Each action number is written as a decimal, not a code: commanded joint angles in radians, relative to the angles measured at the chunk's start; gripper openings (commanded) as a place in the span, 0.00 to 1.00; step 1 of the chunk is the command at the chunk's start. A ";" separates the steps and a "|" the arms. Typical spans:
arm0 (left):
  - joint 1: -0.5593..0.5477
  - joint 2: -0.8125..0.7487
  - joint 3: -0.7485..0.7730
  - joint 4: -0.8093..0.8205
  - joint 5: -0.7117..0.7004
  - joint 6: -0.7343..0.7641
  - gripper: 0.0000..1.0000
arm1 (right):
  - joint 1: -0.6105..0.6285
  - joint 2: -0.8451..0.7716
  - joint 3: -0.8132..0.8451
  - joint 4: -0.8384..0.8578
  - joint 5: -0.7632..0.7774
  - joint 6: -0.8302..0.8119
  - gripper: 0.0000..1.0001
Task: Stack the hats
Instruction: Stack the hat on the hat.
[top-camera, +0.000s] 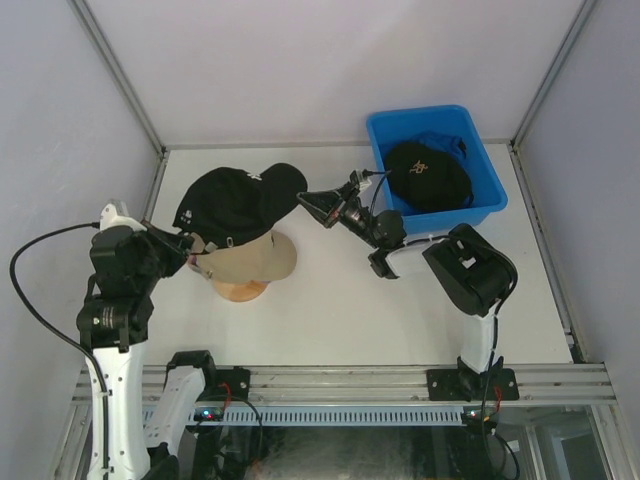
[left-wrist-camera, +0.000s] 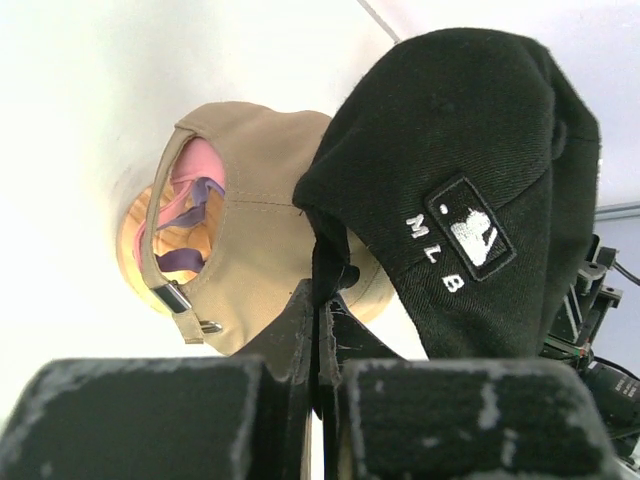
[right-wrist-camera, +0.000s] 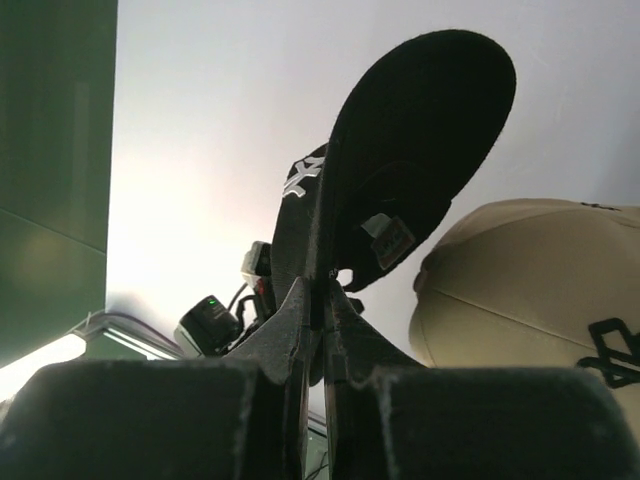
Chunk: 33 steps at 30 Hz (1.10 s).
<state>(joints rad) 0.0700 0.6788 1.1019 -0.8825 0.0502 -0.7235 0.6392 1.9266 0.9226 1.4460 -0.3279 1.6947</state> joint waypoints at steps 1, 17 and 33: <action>0.012 -0.027 0.028 0.075 -0.061 0.047 0.00 | 0.000 0.032 -0.001 0.068 0.021 -0.078 0.00; 0.024 0.054 0.019 0.314 -0.081 0.180 0.00 | -0.003 0.133 0.114 0.071 0.030 -0.053 0.00; 0.064 0.220 0.133 0.281 -0.017 0.212 0.00 | -0.044 0.245 0.412 0.073 0.119 0.153 0.00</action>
<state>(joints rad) 0.1085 0.8928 1.1675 -0.6094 0.0296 -0.5549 0.6048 2.1338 1.2671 1.4624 -0.2607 1.7943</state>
